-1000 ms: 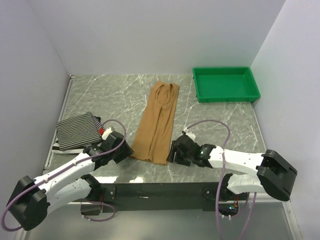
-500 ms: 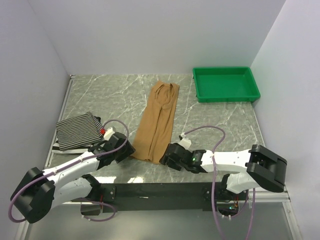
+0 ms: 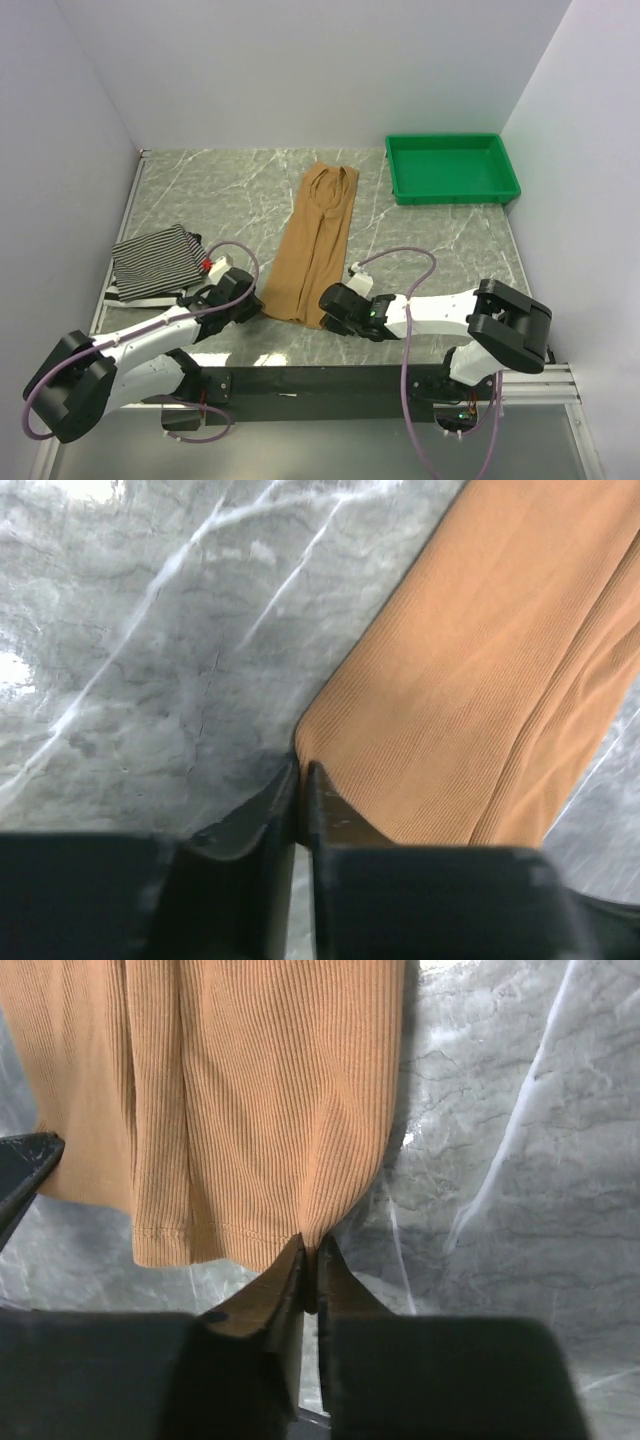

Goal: Fold and stack the tank tops
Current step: Fold the tank top

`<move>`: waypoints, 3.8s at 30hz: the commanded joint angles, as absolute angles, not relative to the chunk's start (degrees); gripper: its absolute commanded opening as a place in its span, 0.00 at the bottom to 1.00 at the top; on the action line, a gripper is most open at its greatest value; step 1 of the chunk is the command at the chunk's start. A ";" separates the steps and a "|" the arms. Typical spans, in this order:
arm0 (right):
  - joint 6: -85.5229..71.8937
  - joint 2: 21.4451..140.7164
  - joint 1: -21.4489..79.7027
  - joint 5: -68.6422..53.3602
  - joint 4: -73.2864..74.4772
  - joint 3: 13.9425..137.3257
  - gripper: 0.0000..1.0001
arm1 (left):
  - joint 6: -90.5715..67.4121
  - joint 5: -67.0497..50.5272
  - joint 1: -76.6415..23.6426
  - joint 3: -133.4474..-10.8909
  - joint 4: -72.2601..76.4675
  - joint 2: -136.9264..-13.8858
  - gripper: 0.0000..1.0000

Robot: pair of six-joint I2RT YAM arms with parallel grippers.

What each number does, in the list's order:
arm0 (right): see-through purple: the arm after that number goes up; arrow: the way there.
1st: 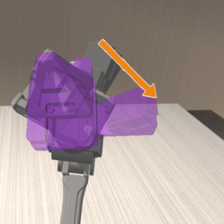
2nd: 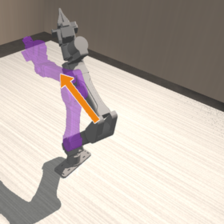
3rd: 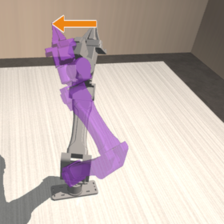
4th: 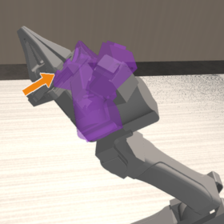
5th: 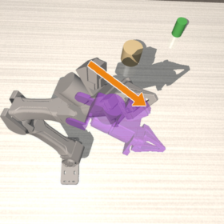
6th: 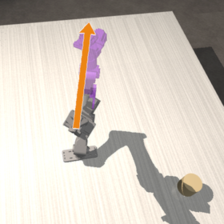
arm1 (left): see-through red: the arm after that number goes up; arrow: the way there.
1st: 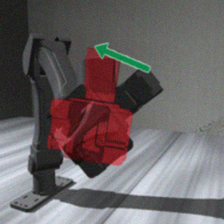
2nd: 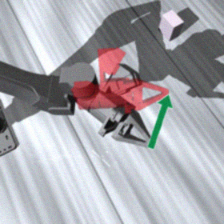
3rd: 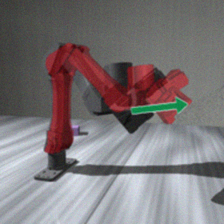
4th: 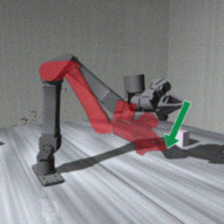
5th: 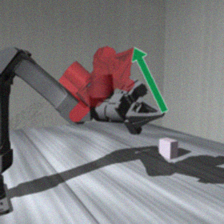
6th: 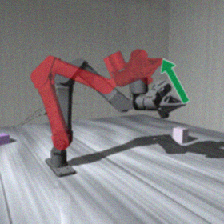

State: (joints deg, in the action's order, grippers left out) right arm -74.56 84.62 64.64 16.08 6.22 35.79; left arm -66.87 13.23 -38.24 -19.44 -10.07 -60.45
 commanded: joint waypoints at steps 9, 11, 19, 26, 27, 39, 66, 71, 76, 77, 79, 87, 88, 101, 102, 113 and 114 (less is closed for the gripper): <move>-69.96 81.57 70.39 15.81 18.18 37.62 0.00 | -66.00 10.02 -40.25 -19.95 -26.62 -45.37 0.01; -71.27 80.34 73.38 16.17 20.64 38.14 0.00 | -67.41 9.67 -40.43 -19.95 -30.82 -40.10 0.01; -69.45 74.79 74.10 16.61 26.10 41.73 0.01 | -67.42 8.09 -41.57 -24.85 -31.03 -37.33 0.00; -61.18 73.75 63.39 13.11 26.64 44.73 0.00 | -63.72 11.69 -41.57 -37.34 -26.46 -52.37 0.00; -60.13 73.57 60.06 12.66 26.63 45.17 0.00 | -63.29 12.47 -41.31 -38.92 -25.67 -53.95 0.00; -42.20 88.75 38.51 4.05 23.91 61.25 0.03 | -56.61 9.93 -29.72 -63.36 -18.28 -86.90 0.01; -40.60 95.09 43.85 15.65 26.72 69.43 0.30 | -50.28 -1.21 -26.36 -58.53 -10.55 -93.40 0.00; -39.99 101.07 44.47 15.29 26.54 71.54 0.24 | -49.13 -3.07 -28.56 -62.30 -10.20 -99.75 0.01; -39.29 105.98 43.95 15.73 26.45 74.00 0.24 | -48.96 -3.95 -28.74 -65.56 -8.62 -104.50 0.01; -39.11 106.61 43.86 15.73 26.54 74.44 0.24 | -48.96 -4.13 -28.74 -66.70 -8.70 -105.46 0.01; -38.94 107.92 43.07 16.17 26.72 75.32 0.24 | -48.78 -3.87 -28.74 -67.93 -9.14 -106.17 0.02; -37.36 109.60 39.03 15.73 26.80 77.87 0.24 | -47.99 -4.30 -28.74 -71.10 -10.02 -109.16 0.07; -37.09 110.21 38.68 16.25 26.89 78.31 0.24 | -47.99 -4.57 -28.74 -71.45 -9.93 -109.60 0.07; -33.40 116.36 36.04 17.93 26.63 85.51 0.24 | -48.87 -1.15 -28.57 -75.40 -9.22 -112.94 0.19; -33.40 117.06 36.12 18.10 26.63 85.87 0.24 | -48.95 -0.19 -28.56 -76.02 -9.92 -113.81 0.19; -30.68 114.09 34.02 18.81 26.36 86.48 0.37 | -47.20 0.61 -26.54 -74.45 -8.17 -106.90 0.45; -30.59 112.08 33.93 18.90 26.89 86.57 0.38 | -47.46 0.96 -26.54 -73.57 -8.17 -105.22 0.48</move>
